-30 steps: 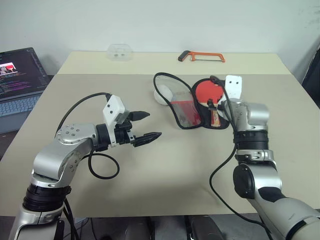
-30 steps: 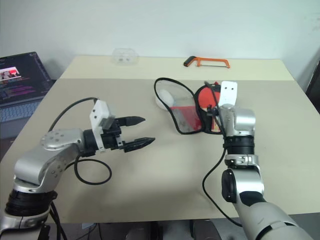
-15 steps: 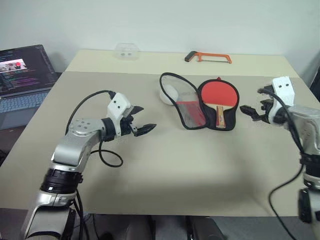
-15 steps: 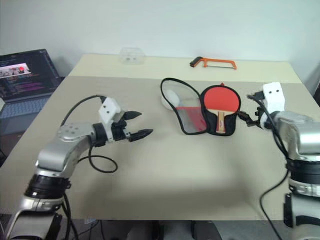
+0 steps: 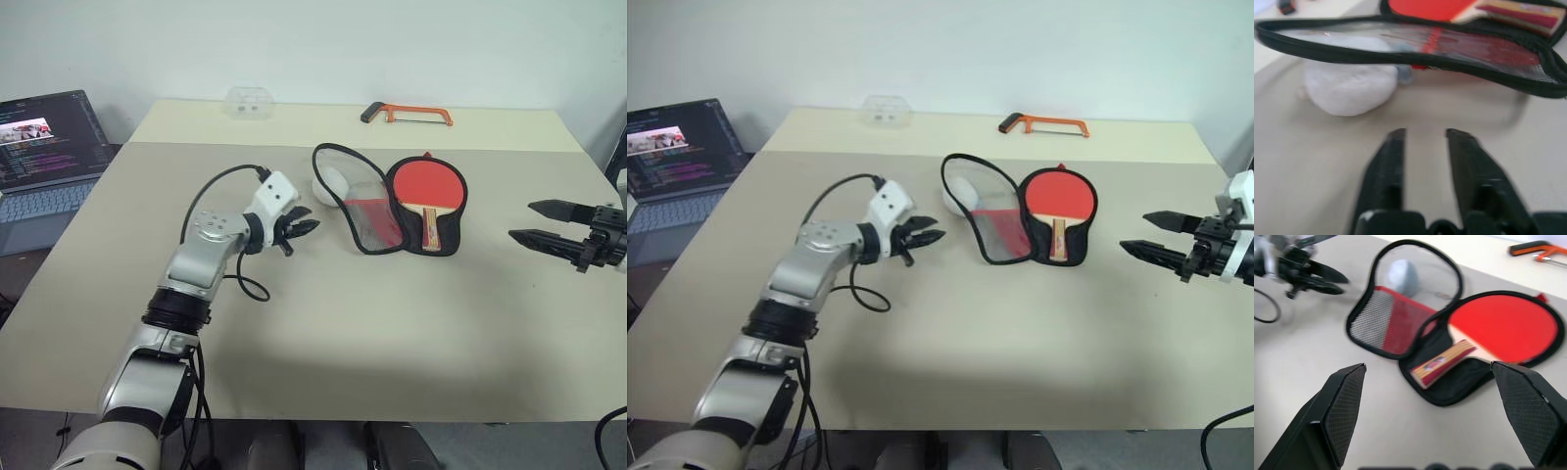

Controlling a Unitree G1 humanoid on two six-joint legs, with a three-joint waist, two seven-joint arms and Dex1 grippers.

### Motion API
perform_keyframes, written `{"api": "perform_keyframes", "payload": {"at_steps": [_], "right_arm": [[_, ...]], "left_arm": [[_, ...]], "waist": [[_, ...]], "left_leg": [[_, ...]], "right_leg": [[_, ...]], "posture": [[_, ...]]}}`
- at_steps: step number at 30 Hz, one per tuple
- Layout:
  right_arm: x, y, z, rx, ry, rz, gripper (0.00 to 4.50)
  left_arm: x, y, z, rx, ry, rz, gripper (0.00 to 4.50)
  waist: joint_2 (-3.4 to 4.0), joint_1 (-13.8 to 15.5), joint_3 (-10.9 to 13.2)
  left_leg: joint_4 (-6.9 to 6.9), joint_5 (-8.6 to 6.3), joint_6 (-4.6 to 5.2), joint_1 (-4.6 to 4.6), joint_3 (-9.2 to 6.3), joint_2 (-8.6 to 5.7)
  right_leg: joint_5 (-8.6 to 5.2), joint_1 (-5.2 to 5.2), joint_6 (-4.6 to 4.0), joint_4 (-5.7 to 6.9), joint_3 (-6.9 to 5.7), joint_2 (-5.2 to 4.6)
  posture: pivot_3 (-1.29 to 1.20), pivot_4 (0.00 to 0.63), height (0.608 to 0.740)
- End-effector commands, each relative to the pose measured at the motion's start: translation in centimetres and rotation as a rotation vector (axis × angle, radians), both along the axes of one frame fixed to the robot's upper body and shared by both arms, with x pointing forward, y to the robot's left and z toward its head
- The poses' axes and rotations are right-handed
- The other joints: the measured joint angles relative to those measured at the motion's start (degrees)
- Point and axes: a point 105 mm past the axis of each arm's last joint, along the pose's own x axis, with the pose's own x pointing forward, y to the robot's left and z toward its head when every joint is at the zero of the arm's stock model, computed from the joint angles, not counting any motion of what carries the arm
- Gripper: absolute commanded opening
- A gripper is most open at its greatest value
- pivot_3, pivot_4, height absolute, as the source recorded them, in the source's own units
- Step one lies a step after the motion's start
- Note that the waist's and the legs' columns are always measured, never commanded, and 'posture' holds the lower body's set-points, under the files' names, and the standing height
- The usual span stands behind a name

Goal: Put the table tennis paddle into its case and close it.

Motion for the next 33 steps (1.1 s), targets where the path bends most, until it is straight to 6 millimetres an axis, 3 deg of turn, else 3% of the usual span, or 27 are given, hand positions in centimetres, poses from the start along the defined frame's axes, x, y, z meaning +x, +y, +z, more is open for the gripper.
{"api": "perform_keyframes", "payload": {"at_steps": [1, 7, 12, 22, 26, 28, 30, 33], "right_arm": [[-0.7, 0.2, 1.6, -0.025, -0.071, 0.032, 4.50], [-0.6, 0.4, 1.4, -0.021, -0.083, 0.024, 4.50], [-0.8, 0.7, 1.9, -0.020, -0.105, 0.024, 4.50], [-1.1, 0.1, 2.9, -0.007, -0.167, -0.044, 4.50], [-1.2, -0.2, 4.1, 0.008, -0.213, -0.080, 4.50], [-1.3, -0.1, 4.8, 0.014, -0.235, -0.089, 4.50], [-1.4, -0.1, 5.1, 0.011, -0.243, -0.094, 4.50], [-1.5, 0.0, 5.3, 0.005, -0.248, -0.099, 4.50]], "left_arm": [[0.4, -1.7, 1.2, 0.004, -0.048, -0.007, 0.02], [0.9, -4.1, 0.8, -0.029, -0.045, 0.016, 0.02], [0.7, -6.6, 2.3, -0.097, -0.091, -0.035, 0.02], [0.7, -15.0, 6.2, -0.293, -0.211, -0.116, 0.02], [-0.2, -19.6, 4.1, -0.376, -0.082, -0.147, 0.02], [-0.9, -21.3, 1.6, -0.301, -0.068, -0.158, 0.02], [-1.4, -22.2, -0.4, -0.245, -0.034, -0.153, 0.02], [-1.3, -22.1, -1.1, -0.216, -0.050, -0.145, 0.02]], "waist": [[0.00, 0.19, 0.00], [0.00, 0.25, 0.00], [0.00, 0.53, 0.00], [0.00, 1.38, 0.00], [0.02, 1.44, -0.01], [0.07, 0.92, -0.04], [0.10, 0.73, -0.05], [0.11, 0.96, -0.03]], "left_leg": [[0.00, 0.00, 0.00, 0.01, -0.03, 0.00], [0.03, 0.00, 0.00, 0.06, -0.11, -0.01], [0.03, 0.00, 0.00, 0.06, -0.14, -0.01], [0.05, 0.00, 0.00, 0.10, -0.29, -0.07], [-0.02, 0.00, 0.00, 0.08, -0.31, -0.12], [-0.15, 0.00, 0.00, 0.14, -0.30, -0.13], [-0.21, -0.01, -0.01, 0.25, -0.37, -0.14], [-0.21, -0.01, -0.01, 0.23, -0.40, -0.13]], "right_leg": [[0.00, 0.03, 0.00, 0.00, -0.01, 0.00], [0.00, 0.17, 0.00, -0.05, -0.01, 0.00], [0.00, 0.19, 0.00, -0.05, -0.01, 0.00], [0.00, 0.48, 0.00, -0.33, -0.17, -0.02], [0.01, 0.52, 0.01, -0.48, -0.20, -0.04], [0.02, 0.54, 0.02, -0.58, -0.16, 0.00], [0.02, 0.55, 0.02, -0.56, -0.06, 0.11], [0.03, 0.54, 0.01, -0.54, -0.08, 0.14]], "posture": [[0.00, 0.150, 0.740], [0.00, 0.150, 0.740], [0.00, 0.150, 0.740], [0.00, 0.150, 0.740], [0.00, 0.150, 0.740], [0.00, 0.150, 0.740], [0.00, 0.150, 0.740], [0.00, 0.150, 0.740]]}}
